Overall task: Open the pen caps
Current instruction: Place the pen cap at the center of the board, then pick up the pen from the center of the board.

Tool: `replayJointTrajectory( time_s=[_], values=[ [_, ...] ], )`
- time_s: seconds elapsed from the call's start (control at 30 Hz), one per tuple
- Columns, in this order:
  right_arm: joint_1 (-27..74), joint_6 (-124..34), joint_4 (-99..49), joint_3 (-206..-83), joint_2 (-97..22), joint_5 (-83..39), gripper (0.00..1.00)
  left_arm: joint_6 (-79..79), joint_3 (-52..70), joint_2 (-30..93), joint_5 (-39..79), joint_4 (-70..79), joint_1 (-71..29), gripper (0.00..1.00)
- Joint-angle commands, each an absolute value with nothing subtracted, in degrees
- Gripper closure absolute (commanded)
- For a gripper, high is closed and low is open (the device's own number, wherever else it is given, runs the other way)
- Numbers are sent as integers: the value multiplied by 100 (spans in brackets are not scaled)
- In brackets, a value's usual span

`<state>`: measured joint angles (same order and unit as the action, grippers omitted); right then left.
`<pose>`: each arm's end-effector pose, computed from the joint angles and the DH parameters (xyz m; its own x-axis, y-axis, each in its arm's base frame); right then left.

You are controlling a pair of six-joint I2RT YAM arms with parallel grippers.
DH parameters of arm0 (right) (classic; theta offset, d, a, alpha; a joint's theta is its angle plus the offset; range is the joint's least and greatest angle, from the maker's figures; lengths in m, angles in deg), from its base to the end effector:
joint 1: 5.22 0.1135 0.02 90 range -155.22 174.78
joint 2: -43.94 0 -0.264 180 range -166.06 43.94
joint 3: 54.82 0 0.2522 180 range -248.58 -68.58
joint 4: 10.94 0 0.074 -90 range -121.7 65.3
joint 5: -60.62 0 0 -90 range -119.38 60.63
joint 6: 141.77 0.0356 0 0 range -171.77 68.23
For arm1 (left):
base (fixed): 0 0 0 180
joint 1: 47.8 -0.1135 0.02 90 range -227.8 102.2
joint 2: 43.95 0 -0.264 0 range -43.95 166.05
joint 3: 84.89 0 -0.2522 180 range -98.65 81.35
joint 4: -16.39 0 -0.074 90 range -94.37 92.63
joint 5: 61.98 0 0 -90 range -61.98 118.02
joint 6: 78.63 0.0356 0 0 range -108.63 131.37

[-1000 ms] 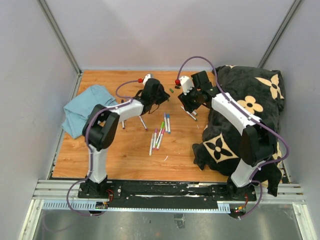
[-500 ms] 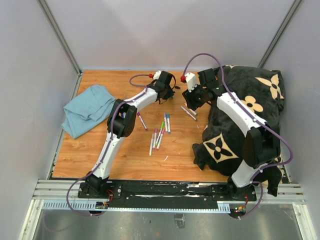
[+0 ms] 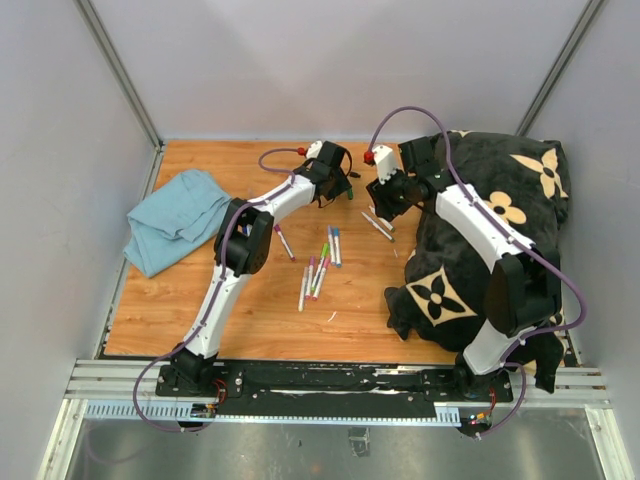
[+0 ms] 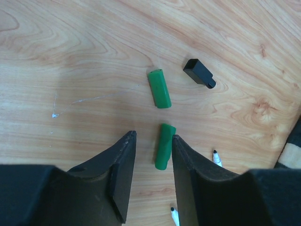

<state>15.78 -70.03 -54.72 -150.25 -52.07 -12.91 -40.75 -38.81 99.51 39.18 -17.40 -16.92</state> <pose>0.3485 0.1446 0.2979 -0.4529 -0.4957 -0.7411 -0.7106 0.7027 -0.0358 0.4842 -0.2815 0.1541 -0.6637 -0.5054 -0.5515 -0.2299 0.8394 -0.4926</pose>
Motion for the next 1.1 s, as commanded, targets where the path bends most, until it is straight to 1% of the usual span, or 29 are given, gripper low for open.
replayJointTrajectory(
  time_s=[0.0, 0.17, 0.27, 0.4, 0.43, 0.47, 0.5, 0.53, 0.63, 0.73, 0.83, 0.93, 1.07],
  values=[
    [1394, -7054, -5511, -14938, -5060, -1048, 50, -3904, -3940, 9828, 3900, -1941, -1719, 57],
    [1338, -7054, -5441, -14830, -4874, -651, 50, -3470, -3716, 9118, 3863, -1784, -1706, 54],
    [1318, -7054, -5385, -14710, -4684, -347, 50, -3175, -3098, 8351, 3880, -1424, -1686, 54],
    [1298, -7054, -5272, -14536, -4332, 104, 50, -2581, -1624, 6944, 3610, -499, -1672, 54],
    [1298, -7054, -5253, -14487, -4236, 190, 50, -2347, -900, 6391, 3436, -125, -1677, 54],
    [1300, -7054, -5219, -14448, -4116, 258, 50, -2136, -555, 6113, 3265, 230, -1677, 53],
    [1300, -7054, -5184, -14402, -3988, 324, 50, -1947, 66, 5549, 3077, 653, -1677, 53],
    [1298, -7054, -5144, -14353, -3863, 372, 50, -1759, 891, 5151, 2911, 1075, -1678, 47],
    [1298, -7054, -4992, -14151, -3329, 394, 50, -1455, 2621, 3975, 2571, 2250, -1678, 32],
    [1295, -7054, -4705, -13832, -2784, 328, 50, -1369, 3939, 3023, 2511, 3150, -1686, 18],
    [1298, -7054, -4362, -13484, -2336, 330, 50, -1374, 4884, 2346, 2381, 3792, -1692, 2],
    [1298, -7054, -4413, -13378, -2094, 443, 50, -1404, 5463, 1917, 2033, 4051, -1695, 1],
    [1276, -7054, -4458, -13081, -1998, 1090, 50, -1597, 5801, 1620, 1644, 3912, -1695, 1]
  ],
)
